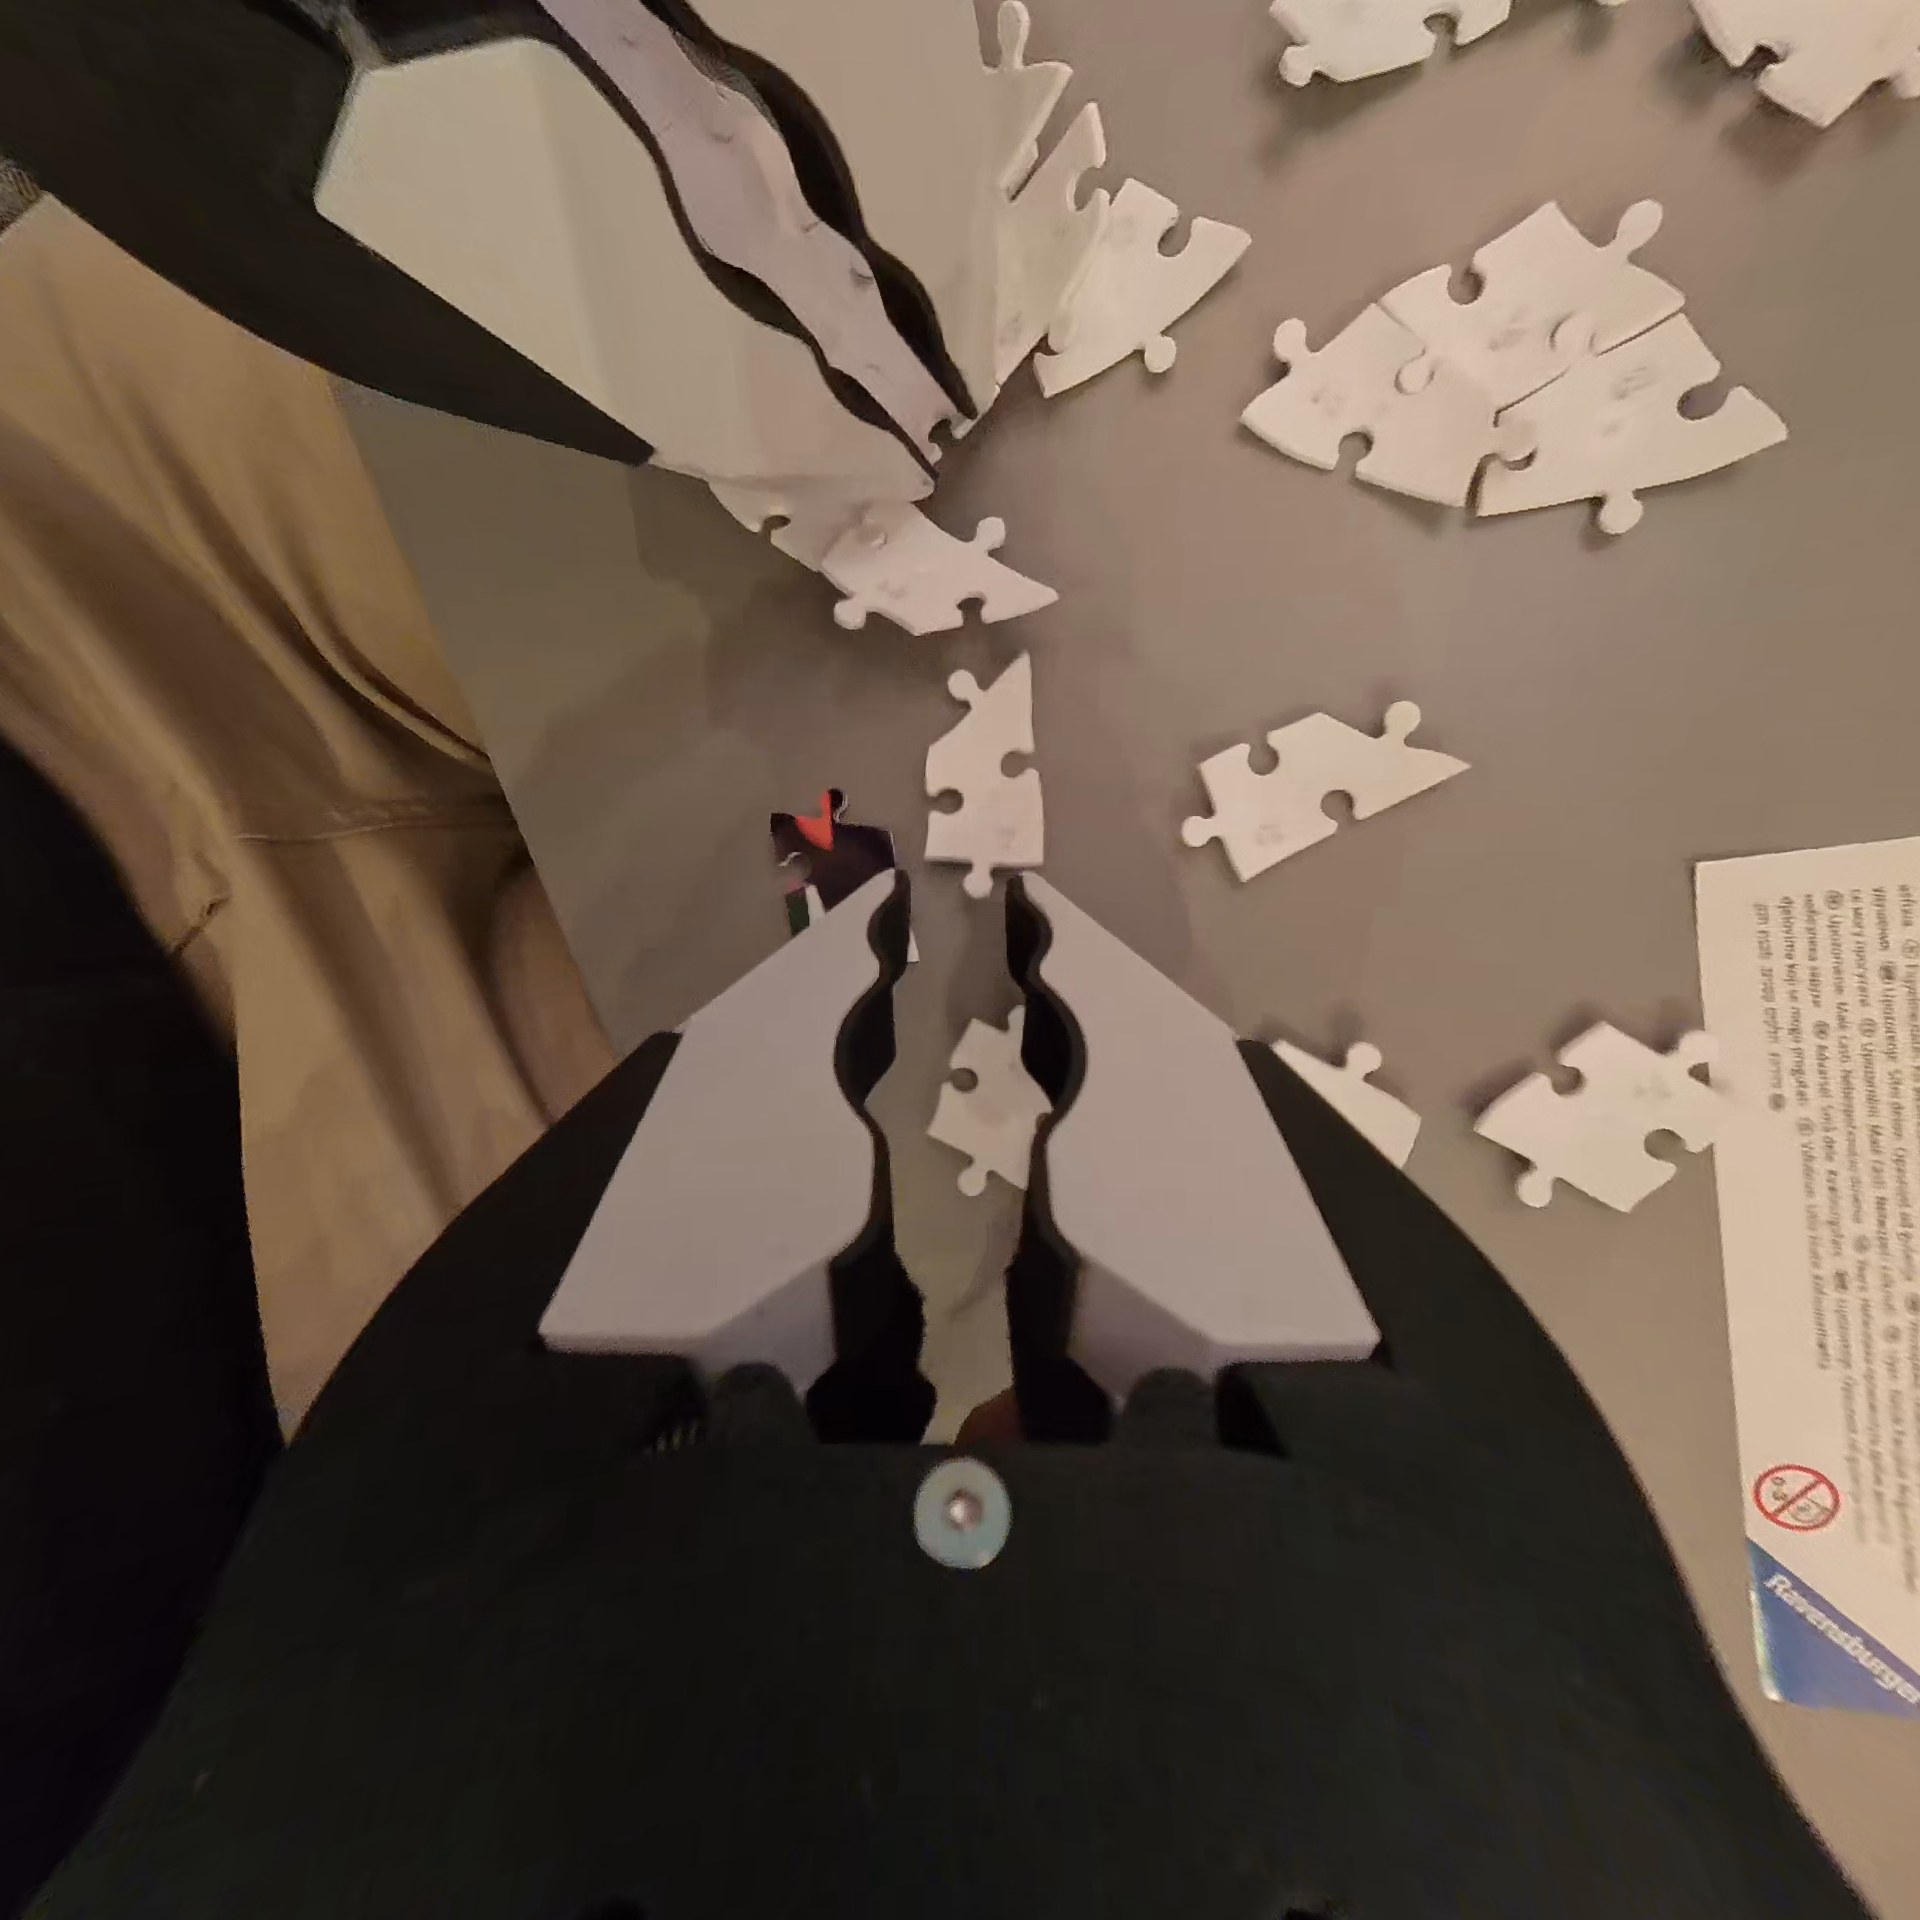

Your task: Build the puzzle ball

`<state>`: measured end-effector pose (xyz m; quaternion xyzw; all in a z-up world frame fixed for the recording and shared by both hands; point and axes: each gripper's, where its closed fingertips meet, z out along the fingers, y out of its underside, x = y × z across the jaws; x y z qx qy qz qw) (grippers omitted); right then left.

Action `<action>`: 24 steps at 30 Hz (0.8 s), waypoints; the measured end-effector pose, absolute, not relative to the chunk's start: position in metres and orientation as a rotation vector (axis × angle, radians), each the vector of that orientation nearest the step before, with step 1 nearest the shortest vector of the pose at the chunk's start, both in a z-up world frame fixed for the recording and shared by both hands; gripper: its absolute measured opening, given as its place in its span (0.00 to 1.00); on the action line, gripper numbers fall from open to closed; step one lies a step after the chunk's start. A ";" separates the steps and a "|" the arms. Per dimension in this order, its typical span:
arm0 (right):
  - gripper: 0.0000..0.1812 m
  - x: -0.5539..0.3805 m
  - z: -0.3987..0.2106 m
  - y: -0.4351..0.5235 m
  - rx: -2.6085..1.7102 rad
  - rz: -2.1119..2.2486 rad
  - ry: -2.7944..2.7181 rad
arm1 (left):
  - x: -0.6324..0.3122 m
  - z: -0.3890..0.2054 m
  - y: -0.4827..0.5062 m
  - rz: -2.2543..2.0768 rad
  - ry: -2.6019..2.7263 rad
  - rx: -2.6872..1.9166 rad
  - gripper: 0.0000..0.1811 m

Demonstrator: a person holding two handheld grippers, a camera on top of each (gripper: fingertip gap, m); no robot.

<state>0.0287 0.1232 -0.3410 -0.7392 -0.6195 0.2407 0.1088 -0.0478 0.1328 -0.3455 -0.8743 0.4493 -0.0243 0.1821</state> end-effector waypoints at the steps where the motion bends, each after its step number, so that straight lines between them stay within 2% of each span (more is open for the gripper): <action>1: 0.09 0.029 -0.340 0.122 -2.169 0.713 -1.832 | -0.048 -0.345 0.133 -0.074 1.268 -2.467 0.06; 12: 0.11 0.025 -0.349 0.134 -2.107 0.575 -1.848 | -0.044 -0.344 0.129 -0.109 1.297 -2.460 0.07; 24: 0.11 0.024 -0.337 0.133 -2.129 0.686 -1.784 | -0.047 -0.337 0.130 -0.143 1.259 -2.462 0.08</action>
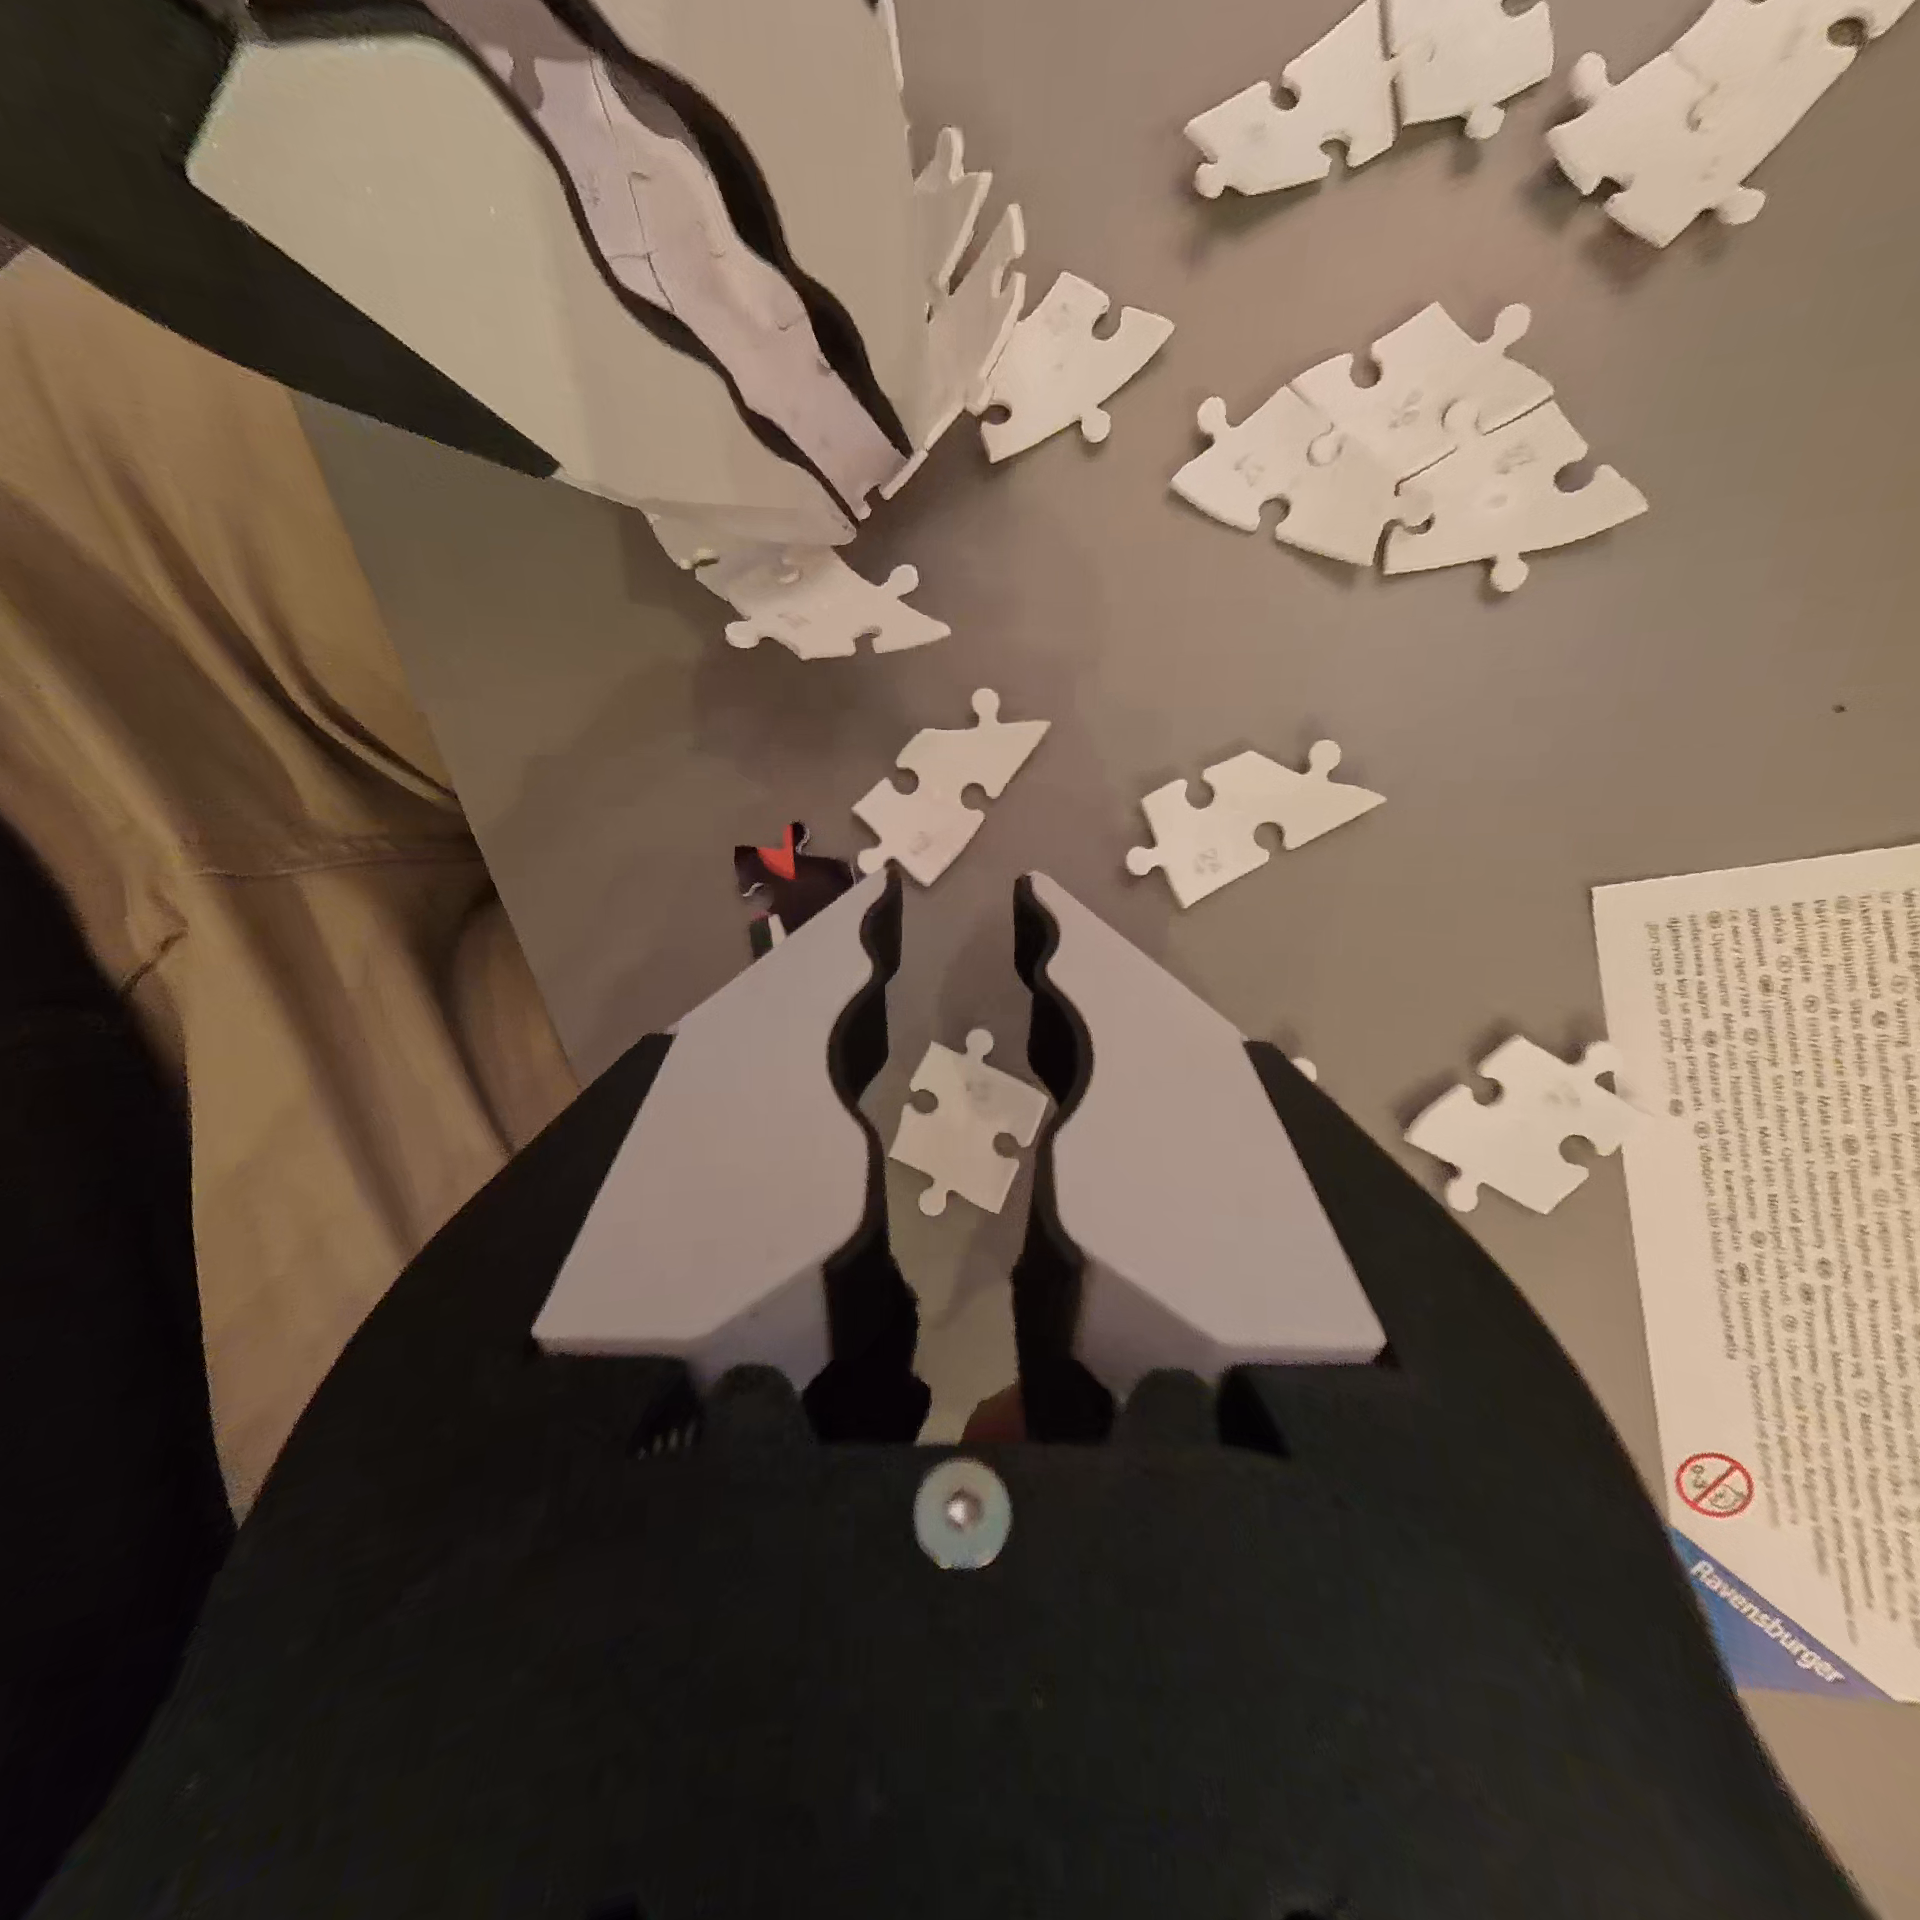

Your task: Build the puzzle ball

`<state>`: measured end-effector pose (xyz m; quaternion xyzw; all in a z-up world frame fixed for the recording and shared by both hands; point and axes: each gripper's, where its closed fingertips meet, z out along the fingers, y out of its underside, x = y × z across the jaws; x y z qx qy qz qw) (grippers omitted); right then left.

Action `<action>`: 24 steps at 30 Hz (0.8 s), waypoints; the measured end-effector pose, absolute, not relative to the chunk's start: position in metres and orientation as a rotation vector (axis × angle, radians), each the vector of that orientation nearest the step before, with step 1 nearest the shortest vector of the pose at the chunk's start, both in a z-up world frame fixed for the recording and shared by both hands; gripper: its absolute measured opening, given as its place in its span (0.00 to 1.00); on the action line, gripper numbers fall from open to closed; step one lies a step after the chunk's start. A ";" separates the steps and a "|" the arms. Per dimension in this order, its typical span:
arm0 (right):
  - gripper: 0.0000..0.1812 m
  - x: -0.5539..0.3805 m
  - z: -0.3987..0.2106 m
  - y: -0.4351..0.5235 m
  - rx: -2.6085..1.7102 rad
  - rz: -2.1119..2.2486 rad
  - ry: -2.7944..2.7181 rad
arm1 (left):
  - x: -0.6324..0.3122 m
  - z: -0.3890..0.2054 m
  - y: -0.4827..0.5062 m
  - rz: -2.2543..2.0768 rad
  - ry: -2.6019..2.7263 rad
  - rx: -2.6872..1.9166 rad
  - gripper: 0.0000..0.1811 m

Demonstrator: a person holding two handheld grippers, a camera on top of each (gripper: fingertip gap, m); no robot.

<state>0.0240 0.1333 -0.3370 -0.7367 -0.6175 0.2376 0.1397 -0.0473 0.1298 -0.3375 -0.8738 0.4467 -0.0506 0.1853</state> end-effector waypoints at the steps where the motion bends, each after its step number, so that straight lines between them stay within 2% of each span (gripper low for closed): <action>1: 0.12 0.023 -0.340 0.132 -2.118 0.667 -1.805 | -0.048 -0.338 0.130 -0.144 1.257 -2.464 0.08; 24: 0.13 0.010 -0.341 0.134 -1.938 0.576 -1.880 | -0.042 -0.343 0.127 -0.130 1.306 -2.453 0.10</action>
